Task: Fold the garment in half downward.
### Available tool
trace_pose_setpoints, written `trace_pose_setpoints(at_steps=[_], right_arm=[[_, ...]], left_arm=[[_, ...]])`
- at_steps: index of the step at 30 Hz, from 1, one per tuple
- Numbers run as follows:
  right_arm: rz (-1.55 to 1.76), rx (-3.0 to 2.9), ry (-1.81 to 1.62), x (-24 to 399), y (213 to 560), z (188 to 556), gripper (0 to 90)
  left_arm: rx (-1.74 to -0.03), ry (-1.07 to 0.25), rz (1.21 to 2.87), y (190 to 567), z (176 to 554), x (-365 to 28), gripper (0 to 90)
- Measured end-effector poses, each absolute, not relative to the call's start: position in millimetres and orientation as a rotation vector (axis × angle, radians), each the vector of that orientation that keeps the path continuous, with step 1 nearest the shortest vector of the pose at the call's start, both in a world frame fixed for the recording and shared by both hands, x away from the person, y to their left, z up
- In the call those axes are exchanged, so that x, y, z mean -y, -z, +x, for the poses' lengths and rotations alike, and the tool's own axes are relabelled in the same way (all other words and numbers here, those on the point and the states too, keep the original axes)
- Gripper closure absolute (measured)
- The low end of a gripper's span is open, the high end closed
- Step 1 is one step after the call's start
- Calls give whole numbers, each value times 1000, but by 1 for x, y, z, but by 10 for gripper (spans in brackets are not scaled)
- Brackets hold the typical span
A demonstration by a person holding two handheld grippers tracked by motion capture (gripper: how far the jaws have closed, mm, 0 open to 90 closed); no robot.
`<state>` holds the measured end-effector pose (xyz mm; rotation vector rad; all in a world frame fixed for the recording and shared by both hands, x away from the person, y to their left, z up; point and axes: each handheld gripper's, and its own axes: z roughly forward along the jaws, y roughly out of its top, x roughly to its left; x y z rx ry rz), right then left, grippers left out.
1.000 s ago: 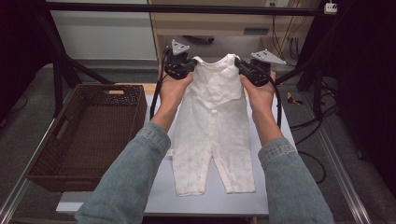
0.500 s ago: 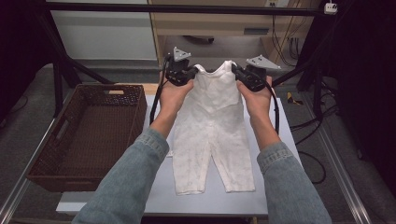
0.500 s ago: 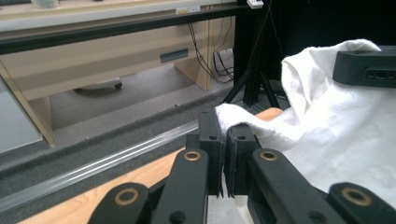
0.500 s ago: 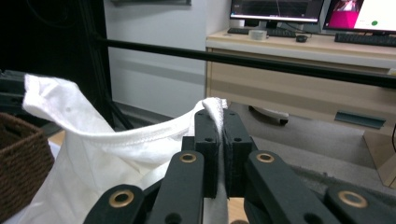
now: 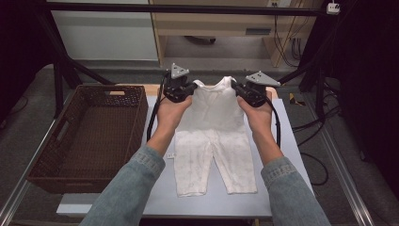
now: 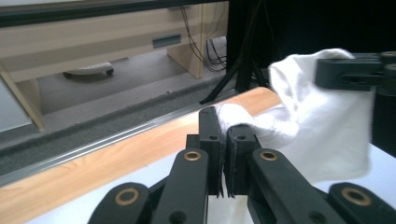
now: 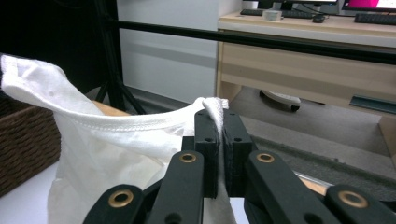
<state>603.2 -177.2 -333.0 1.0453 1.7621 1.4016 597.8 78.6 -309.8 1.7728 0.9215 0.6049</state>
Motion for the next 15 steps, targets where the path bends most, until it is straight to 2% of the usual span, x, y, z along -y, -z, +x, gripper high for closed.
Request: trace_pose_setpoints(at_steps=[15], right_arm=[[1038, -1819, -1356, 180, 365, 572, 875]], left_arm=[[-927, -486, 1766, 348, 566, -87, 875]])
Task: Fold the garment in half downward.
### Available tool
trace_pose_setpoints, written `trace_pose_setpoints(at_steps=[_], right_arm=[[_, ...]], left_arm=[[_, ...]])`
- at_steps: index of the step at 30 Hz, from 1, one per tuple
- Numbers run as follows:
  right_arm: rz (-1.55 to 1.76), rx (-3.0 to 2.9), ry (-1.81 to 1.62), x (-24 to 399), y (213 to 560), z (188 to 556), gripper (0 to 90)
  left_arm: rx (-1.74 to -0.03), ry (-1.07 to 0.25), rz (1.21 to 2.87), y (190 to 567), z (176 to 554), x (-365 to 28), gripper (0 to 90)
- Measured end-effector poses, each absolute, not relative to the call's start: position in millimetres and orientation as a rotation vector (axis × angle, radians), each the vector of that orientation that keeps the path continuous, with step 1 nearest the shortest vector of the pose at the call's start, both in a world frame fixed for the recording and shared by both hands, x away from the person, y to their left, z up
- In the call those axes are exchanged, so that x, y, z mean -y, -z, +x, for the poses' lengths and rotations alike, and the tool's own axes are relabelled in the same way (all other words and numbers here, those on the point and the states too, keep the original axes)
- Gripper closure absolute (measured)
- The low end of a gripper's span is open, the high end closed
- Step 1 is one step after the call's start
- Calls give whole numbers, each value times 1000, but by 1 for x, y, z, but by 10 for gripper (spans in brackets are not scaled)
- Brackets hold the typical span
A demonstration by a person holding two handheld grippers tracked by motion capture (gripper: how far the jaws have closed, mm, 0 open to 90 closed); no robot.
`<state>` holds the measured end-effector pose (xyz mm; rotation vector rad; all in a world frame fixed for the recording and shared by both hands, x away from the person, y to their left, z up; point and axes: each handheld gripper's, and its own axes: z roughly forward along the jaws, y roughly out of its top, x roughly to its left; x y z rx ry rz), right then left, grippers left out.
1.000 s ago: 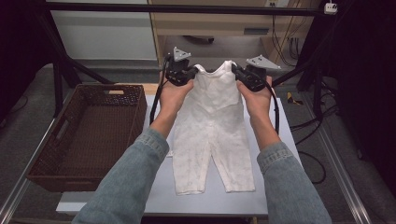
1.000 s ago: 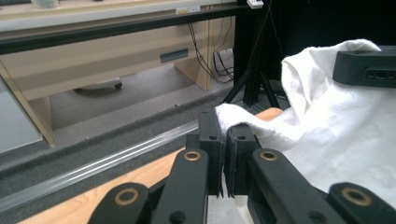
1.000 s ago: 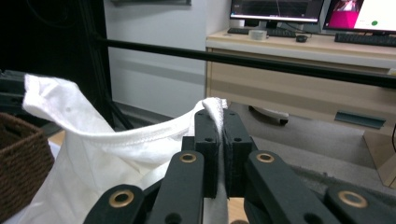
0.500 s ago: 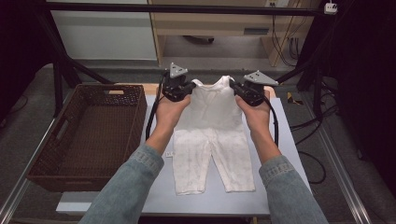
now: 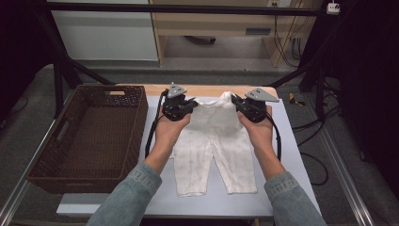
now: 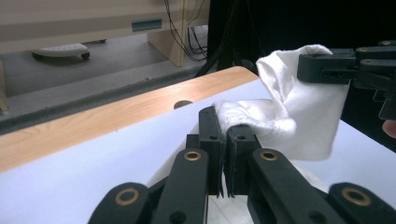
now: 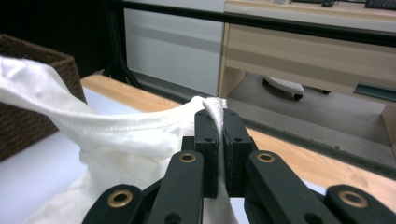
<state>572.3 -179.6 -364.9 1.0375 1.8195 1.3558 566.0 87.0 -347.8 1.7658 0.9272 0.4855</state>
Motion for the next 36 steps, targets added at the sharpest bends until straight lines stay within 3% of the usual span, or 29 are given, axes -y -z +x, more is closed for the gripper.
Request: trace_pose_setpoints(at_steps=[20, 36], right_arm=[[981, -1888, -1387, 179, 405, 515, 874], [998, -1935, -1420, 182, 429, 487, 870]], left_arm=[[-914, -429, 1766, 397, 506, -111, 875], [-929, -359, 1759, 426, 480, -118, 875]])
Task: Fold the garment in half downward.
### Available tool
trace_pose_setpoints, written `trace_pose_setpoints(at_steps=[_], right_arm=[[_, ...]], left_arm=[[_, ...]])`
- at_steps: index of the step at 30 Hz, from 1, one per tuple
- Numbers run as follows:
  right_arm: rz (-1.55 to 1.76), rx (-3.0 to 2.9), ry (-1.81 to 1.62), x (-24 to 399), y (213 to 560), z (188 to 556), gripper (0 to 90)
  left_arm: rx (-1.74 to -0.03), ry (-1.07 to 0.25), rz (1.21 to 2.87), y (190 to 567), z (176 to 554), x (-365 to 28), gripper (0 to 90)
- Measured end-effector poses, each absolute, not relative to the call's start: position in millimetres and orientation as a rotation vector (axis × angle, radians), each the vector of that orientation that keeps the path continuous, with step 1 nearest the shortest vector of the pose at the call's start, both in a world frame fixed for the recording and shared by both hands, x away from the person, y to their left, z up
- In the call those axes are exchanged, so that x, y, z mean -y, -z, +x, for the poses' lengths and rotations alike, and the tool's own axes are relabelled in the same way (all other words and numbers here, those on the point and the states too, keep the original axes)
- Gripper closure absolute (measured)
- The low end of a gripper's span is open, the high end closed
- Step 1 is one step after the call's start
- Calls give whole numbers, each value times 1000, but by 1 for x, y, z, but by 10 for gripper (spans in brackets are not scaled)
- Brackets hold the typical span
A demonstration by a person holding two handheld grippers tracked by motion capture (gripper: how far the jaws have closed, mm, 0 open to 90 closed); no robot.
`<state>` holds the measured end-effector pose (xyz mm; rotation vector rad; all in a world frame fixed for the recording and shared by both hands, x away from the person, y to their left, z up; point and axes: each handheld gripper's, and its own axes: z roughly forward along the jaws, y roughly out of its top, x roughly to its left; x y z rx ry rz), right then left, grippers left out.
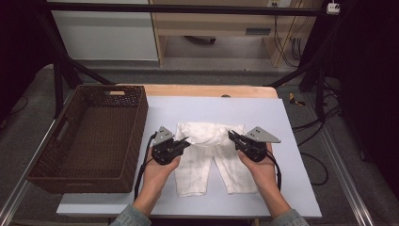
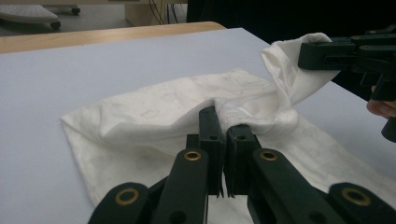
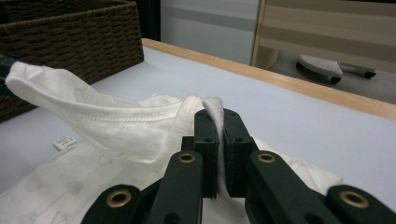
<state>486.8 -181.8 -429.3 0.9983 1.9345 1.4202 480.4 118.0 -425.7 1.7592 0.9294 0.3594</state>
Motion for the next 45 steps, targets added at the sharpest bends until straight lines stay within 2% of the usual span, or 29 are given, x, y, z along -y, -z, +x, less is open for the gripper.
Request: trace_pose_setpoints(at_steps=[10, 21, 45], right_arm=[[1022, -1945, -1410, 185, 439, 477, 870], [1026, -2009, -1395, 190, 452, 469, 860], [1016, -2061, -1401, 191, 458, 454, 848]], left_arm=[[-917, -373, 1804, 435, 468, -116, 875], [-907, -331, 1807, 444, 460, -109, 875], [-892, -336, 1830, 446, 450, -108, 875]])
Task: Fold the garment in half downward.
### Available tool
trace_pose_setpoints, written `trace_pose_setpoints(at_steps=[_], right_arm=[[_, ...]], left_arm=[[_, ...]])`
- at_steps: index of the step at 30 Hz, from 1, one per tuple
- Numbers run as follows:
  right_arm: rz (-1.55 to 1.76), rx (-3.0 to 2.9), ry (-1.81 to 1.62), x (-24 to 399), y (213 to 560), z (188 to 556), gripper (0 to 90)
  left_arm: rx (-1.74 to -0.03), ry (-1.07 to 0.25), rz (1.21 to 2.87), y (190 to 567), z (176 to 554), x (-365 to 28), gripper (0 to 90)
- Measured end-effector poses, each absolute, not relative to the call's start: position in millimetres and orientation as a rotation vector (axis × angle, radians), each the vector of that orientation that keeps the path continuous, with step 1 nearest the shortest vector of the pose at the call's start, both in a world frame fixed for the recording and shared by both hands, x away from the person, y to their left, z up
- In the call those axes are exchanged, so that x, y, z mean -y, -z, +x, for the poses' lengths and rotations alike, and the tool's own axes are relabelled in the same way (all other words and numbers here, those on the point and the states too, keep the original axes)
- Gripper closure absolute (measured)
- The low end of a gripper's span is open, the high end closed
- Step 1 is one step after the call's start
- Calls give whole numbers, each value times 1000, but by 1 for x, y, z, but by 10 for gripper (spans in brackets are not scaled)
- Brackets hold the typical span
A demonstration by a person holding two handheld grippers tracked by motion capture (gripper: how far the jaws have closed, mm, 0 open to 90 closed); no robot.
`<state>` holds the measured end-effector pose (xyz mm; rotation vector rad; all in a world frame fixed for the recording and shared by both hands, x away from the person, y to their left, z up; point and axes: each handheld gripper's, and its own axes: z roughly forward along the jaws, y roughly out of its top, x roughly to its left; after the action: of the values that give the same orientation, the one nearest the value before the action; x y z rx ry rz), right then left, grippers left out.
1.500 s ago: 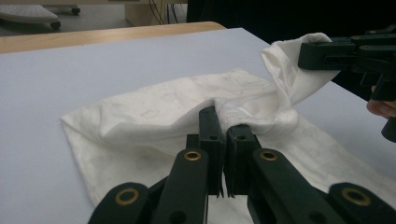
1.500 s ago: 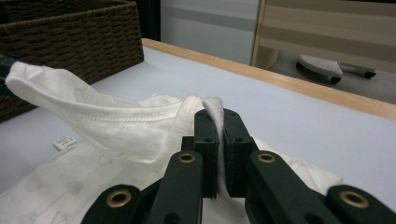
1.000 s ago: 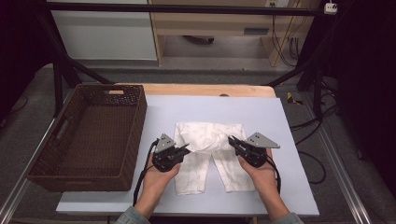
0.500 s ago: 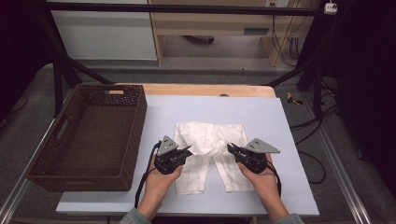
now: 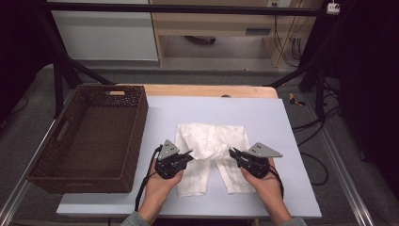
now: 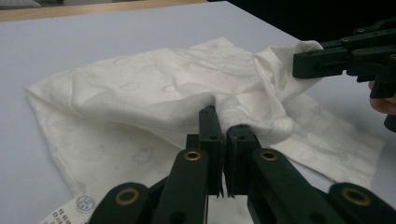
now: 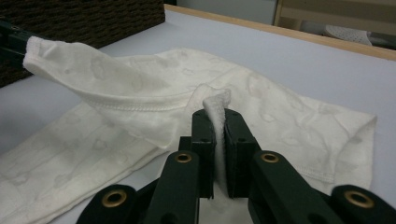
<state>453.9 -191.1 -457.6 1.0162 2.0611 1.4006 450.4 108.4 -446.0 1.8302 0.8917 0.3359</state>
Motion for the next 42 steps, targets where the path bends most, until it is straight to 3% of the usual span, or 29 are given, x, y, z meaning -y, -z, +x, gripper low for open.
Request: trace_pose_setpoints(at_steps=[42], right_arm=[[1044, -2116, -1376, 200, 460, 437, 836]], left_arm=[[-891, -330, 1857, 449, 440, -112, 873]])
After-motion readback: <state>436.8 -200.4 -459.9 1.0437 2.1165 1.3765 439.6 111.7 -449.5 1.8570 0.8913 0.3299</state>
